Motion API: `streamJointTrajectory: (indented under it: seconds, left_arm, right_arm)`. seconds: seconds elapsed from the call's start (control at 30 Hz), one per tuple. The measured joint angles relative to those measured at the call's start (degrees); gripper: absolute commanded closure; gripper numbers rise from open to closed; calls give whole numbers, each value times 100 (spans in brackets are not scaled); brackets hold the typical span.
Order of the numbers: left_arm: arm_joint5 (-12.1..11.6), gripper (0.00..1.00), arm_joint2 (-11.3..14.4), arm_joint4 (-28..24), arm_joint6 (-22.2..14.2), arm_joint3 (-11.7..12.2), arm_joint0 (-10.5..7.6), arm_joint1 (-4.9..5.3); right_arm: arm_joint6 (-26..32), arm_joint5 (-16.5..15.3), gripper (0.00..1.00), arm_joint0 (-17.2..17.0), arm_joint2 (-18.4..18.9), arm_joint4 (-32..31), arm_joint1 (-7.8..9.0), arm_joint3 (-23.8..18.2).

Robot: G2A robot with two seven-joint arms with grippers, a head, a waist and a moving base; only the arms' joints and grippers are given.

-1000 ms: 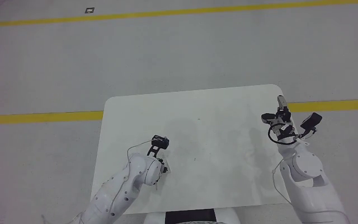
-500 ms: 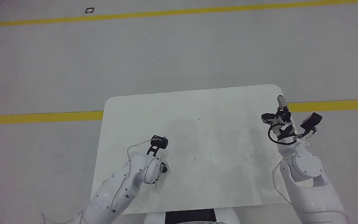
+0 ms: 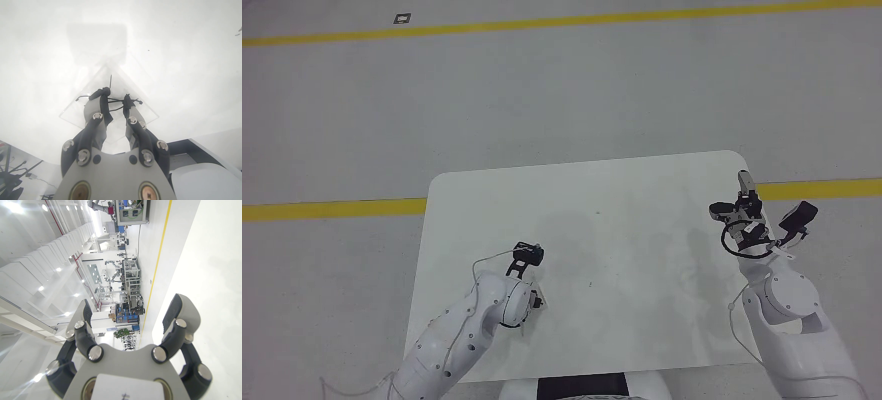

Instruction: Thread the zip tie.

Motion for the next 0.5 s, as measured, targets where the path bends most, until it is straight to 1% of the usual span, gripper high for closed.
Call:
streamJointTrajectory:
  seconds: [0.17,0.27,0.4,0.5]
  left_arm:
    - [0,78,7,-6,-7,81,-38,-19]
    - [-1,81,26,-19,-1,132,-67,-35]
    - [-1,88,36,-26,-3,183,-97,-49]
    - [-1,100,37,-29,-13,208,-111,-57]
  right_arm:
    - [0,0,0,0,0,0,0,0]
    - [0,0,0,0,0,0,0,0]
    - [0,0,0,0,0,0,0,0]
    - [0,0,0,0,0,0,0,0]
